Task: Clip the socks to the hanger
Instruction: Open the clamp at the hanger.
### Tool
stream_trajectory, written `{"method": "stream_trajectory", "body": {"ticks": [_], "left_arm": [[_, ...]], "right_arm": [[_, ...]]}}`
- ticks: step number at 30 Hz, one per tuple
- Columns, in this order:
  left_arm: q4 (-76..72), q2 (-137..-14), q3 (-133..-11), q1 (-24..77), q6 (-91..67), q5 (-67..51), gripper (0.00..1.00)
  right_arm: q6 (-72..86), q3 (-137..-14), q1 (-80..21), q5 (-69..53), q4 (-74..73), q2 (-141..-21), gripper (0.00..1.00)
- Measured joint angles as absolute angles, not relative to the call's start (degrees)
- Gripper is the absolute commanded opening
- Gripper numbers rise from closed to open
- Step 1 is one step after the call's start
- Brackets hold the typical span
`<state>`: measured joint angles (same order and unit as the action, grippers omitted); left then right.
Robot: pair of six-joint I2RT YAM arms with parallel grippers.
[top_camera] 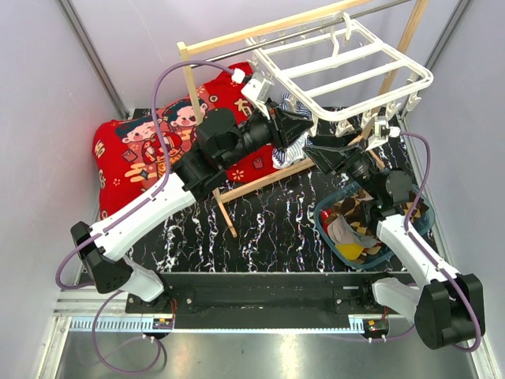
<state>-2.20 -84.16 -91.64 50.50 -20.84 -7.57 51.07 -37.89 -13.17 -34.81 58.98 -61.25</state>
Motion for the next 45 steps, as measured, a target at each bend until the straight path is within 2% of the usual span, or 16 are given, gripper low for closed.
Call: {"method": "stream_trajectory", "body": {"ticks": [13,27,30,31,35,36,37,38,43,45], "left_arm": [[-4.2,-84.5,-91.6,50.1,-21.5,-11.9,0.02],[-5.6,-84.6,-90.5,49.8,-21.7,-12.7,0.02],[-5.7,-84.6,-89.8,49.7,-21.7,-12.7,0.04],[-5.8,-84.6,-89.6,49.7,-21.9,-12.9,0.05],[-6.2,-84.6,-89.5,49.5,-22.4,-13.0,0.18],[-6.1,-84.6,-89.5,49.5,-22.5,-13.0,0.23],[-6.1,-84.6,-89.5,49.5,-22.5,-13.0,0.32],[-5.9,-84.6,-89.5,49.4,-22.6,-13.0,0.35],[-5.2,-84.6,-89.5,49.3,-22.7,-11.2,0.54],[-3.8,-84.6,-89.5,49.3,-22.9,-10.0,0.58]], "right_arm": [[52.4,-41.6,-12.1,-36.6,61.9,-61.8,0.73],[53.9,-42.9,-12.0,-37.3,63.3,-62.4,0.44],[54.1,-42.9,-12.0,-37.3,63.4,-62.5,0.32],[54.0,-42.9,-11.9,-37.3,63.4,-62.6,0.25],[53.5,-42.9,-11.8,-37.8,63.2,-62.9,0.09],[53.2,-42.9,-11.8,-37.9,63.1,-63.0,0.07],[52.7,-43.0,-11.8,-38.1,62.9,-63.0,0.05],[52.1,-43.1,-11.8,-38.3,62.6,-63.0,0.02],[47.0,-44.9,-11.8,-38.7,57.5,-63.0,0.0],[45.0,-45.3,-11.8,-38.7,55.7,-62.9,0.0]]}}
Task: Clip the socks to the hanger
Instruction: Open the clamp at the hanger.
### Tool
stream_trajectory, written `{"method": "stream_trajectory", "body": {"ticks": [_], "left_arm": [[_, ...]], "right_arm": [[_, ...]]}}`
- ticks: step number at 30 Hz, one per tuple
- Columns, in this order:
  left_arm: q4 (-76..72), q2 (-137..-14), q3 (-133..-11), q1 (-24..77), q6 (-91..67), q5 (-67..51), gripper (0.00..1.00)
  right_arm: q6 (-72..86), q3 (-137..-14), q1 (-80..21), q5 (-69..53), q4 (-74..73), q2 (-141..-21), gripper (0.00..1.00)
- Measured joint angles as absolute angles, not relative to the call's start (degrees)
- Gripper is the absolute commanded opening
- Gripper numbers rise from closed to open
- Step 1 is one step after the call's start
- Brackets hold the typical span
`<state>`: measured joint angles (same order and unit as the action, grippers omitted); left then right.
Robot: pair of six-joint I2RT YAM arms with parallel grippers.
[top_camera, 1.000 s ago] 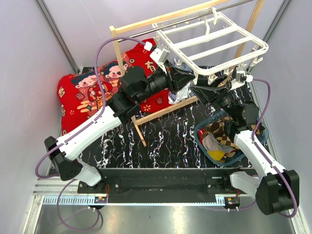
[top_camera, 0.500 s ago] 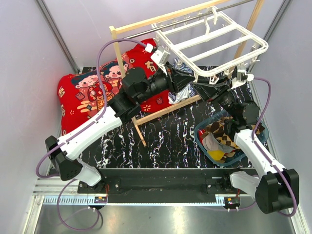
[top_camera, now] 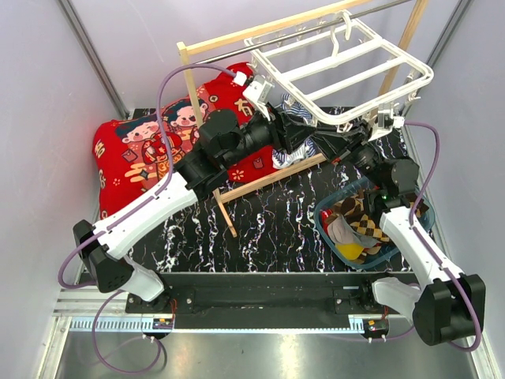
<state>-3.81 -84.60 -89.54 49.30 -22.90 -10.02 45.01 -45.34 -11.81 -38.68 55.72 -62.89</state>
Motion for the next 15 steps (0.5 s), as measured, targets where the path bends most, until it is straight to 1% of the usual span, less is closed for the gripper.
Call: {"method": "stream_trajectory", "body": {"ticks": [2,8,12,15], "left_arm": [[-1.8,-84.6,-89.6,49.3,-23.2,-8.5,0.63],[5.2,-84.8,-93.3,50.0,-24.8,-2.3,0.69],[7.9,-85.4,-96.9,52.2,-25.1,2.5,0.69],[10.0,-86.8,-99.8,53.7,-25.4,5.7,0.66]], "right_arm": [[42.2,-45.6,-11.8,-38.6,53.0,-62.6,0.0],[33.6,-45.8,-11.8,-38.2,44.9,-60.9,0.0],[28.8,-46.5,-11.8,-37.8,40.6,-60.4,0.0],[26.2,-46.9,-11.8,-37.1,38.8,-60.2,0.0]]}}
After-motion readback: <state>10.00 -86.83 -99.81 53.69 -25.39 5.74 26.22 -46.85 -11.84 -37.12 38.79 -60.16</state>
